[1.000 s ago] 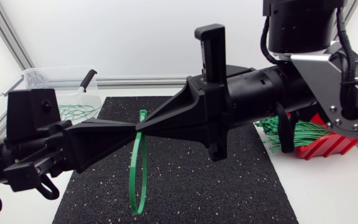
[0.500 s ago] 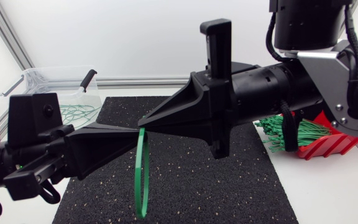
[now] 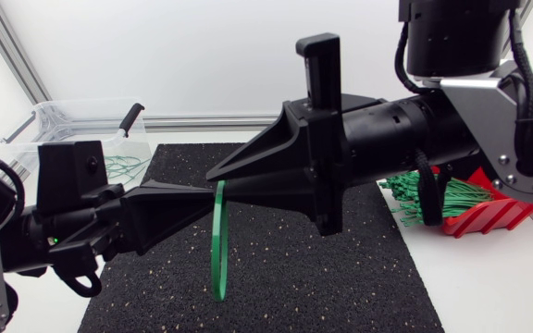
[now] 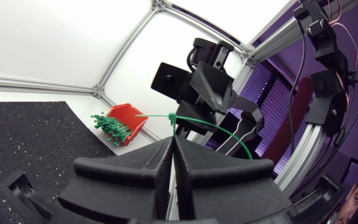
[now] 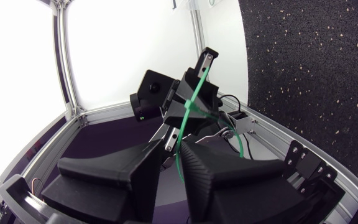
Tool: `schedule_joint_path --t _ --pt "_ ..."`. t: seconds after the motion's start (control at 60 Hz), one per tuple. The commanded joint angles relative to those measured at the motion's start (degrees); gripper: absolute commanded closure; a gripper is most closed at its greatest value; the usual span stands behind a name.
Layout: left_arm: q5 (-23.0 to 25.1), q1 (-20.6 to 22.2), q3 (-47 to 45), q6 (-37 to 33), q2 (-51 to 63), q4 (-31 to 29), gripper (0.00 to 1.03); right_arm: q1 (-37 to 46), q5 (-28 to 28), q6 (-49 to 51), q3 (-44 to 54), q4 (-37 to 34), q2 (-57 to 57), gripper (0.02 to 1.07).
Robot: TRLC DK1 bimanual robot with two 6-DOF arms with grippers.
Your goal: Take a green cable tie from the red box, thread the tail through the head to close it, then place it in the transparent bin on the left.
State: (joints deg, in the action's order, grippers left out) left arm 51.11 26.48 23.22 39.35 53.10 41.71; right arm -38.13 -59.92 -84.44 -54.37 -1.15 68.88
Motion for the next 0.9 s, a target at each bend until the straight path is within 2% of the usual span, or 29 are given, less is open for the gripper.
schedule_joint_path --t 0.0,0.217,0.35,0.483,0.683,0.883 --pt "0.3 -1.9 1.6 -1.6 1.7 1.2 1.0 -0.1 0.2 -1.5 0.8 -0.2 -1.0 0.75" --pt "0.3 -5.6 3.3 -1.6 2.1 1.3 1.0 1.4 0.3 -1.3 1.5 -0.1 -0.4 0.73" --pt "0.3 -6.1 4.0 -0.9 1.4 1.3 1.0 2.4 0.3 -1.3 1.7 -0.1 -0.4 0.73" --pt "0.6 -4.8 3.7 0.5 0.2 1.1 1.0 4.3 0.5 -1.3 1.9 0.4 0.0 0.72" --pt "1.4 -0.5 1.7 0.9 -2.6 0.6 1.0 6.1 0.6 -1.3 1.8 1.3 1.1 0.72" --pt "1.3 1.9 1.1 0.1 -0.4 0.6 1.0 6.0 0.7 -1.3 1.5 2.6 1.3 0.72"
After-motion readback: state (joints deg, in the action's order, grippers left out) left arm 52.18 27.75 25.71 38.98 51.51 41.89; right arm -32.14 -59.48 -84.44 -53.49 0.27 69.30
